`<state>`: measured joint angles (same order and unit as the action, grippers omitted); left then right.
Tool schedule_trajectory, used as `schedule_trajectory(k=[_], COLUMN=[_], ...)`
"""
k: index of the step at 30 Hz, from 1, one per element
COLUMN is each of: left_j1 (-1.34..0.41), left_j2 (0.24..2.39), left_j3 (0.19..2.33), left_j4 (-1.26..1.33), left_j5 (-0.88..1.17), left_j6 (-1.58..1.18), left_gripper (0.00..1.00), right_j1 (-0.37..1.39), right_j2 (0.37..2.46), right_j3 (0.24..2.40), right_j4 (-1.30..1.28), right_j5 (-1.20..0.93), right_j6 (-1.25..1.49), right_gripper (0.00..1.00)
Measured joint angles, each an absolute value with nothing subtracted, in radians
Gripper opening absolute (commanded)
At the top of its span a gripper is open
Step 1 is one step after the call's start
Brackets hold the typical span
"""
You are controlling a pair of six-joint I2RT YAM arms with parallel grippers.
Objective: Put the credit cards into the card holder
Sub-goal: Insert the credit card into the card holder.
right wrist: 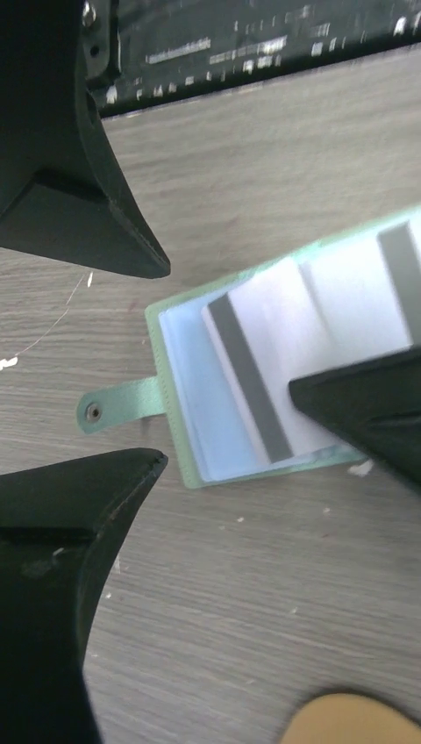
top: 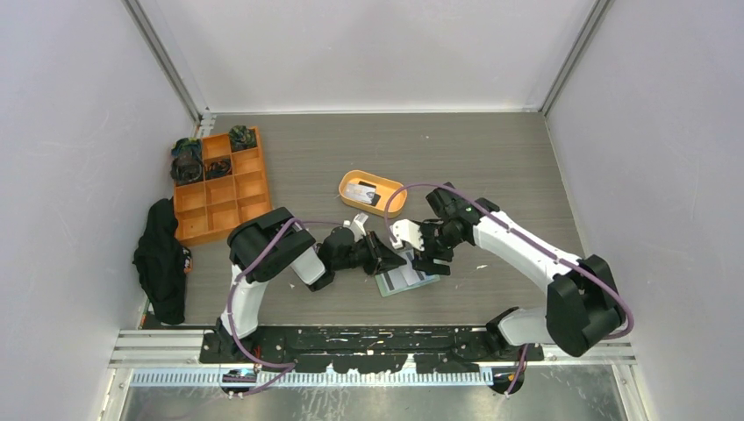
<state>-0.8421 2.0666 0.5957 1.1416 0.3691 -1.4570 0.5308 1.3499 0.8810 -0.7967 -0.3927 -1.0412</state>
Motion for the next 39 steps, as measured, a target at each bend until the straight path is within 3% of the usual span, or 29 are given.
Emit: schedule_trajectory(k=[5,10,22,39], left_j1=[-0.842,-0.841,-0.837,-0.829], left_j2=[2.067,2.071,2.086,2.094], left_j3=[0.598,0.6,0.6,0.6], left_j4=[1.143,1.149,1.184,1.205], left_j5=[0.375,0.38,0.398,0.408], left_j6=[-1.457,-1.457,-1.46,-1.463], left_gripper=[0.17,0.18,0.21,0.23], right_j1=[0.545,0.646,0.879,0.914], right_j2=[1.309,1.31,1.462,1.497], right_j3=[0.876,0.847,0.814,0.808], right_j4=[-0.83,-0.781,-0.479,-0.43], right_j5=[-0.583,-0.672,-0.372,-0.148], right_j6=[-1.11,-1.085,-0.867,-0.894], right_gripper=[0.3,0.11,0.08,0.08])
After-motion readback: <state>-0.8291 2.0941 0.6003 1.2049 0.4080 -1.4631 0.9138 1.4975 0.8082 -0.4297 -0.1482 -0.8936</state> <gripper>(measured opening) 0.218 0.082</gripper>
